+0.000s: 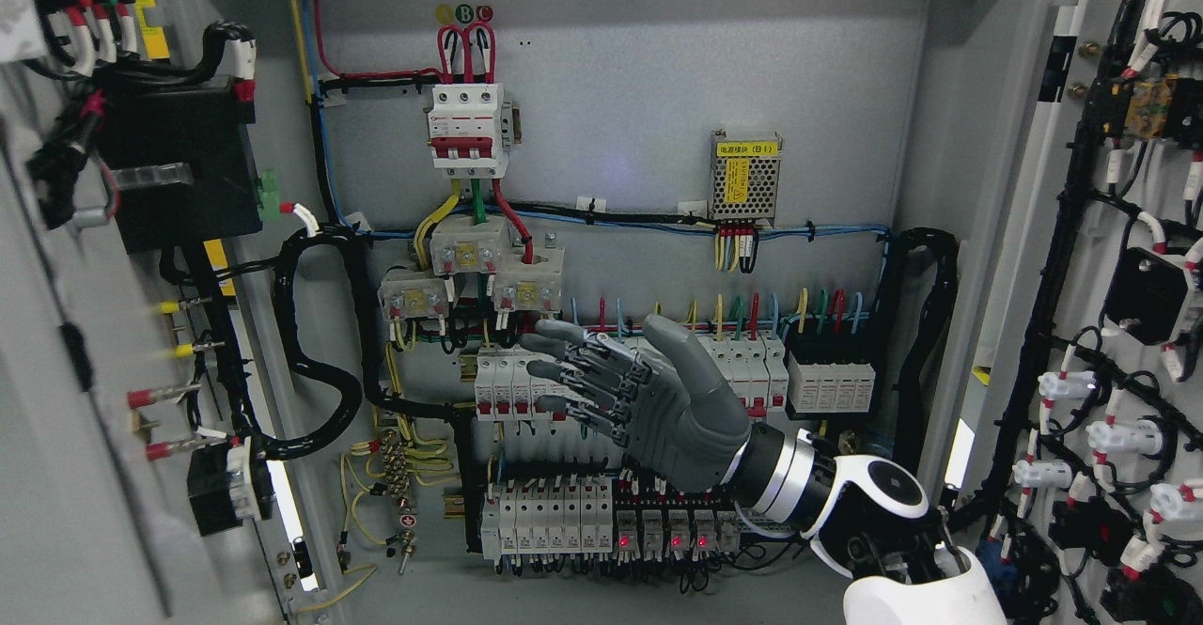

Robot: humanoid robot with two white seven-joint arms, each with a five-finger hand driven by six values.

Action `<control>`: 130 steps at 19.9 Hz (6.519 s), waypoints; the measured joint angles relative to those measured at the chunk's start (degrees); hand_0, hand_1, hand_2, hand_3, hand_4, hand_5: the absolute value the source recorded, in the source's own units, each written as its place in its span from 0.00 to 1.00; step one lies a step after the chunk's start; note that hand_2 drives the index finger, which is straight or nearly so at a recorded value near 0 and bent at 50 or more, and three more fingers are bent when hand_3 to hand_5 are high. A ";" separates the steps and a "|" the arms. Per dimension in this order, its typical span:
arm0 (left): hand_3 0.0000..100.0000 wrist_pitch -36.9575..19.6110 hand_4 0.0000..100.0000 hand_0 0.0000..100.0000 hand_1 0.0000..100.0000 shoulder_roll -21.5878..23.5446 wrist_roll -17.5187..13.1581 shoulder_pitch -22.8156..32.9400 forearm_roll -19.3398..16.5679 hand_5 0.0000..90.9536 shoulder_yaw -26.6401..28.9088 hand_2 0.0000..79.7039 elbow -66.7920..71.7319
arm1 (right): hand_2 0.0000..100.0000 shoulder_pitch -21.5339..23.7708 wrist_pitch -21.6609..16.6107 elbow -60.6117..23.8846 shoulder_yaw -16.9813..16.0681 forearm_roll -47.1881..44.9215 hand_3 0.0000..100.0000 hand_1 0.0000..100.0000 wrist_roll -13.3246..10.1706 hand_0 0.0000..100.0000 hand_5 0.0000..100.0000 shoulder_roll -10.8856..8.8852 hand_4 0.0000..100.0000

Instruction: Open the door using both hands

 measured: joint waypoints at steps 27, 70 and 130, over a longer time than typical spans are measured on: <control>0.00 -1.04 0.00 0.00 0.00 4.20 -0.19 9.27 -0.63 0.00 2.93 0.00 -25.27 | 0.00 9.36 -0.15 -10.51 23.65 2.41 0.00 0.01 -3.34 0.22 0.00 5.10 0.00; 0.00 -1.22 0.00 0.00 0.00 3.72 -0.31 9.41 -0.68 0.00 4.49 0.00 -24.88 | 0.00 21.61 -4.65 -16.80 16.21 3.51 0.00 0.01 -23.96 0.22 0.00 -0.10 0.00; 0.00 -28.44 0.00 0.00 0.00 3.23 -11.70 28.99 2.46 0.00 20.81 0.00 -120.67 | 0.00 63.03 -47.83 -35.80 -24.37 -3.55 0.00 0.01 -25.27 0.22 0.00 -18.36 0.00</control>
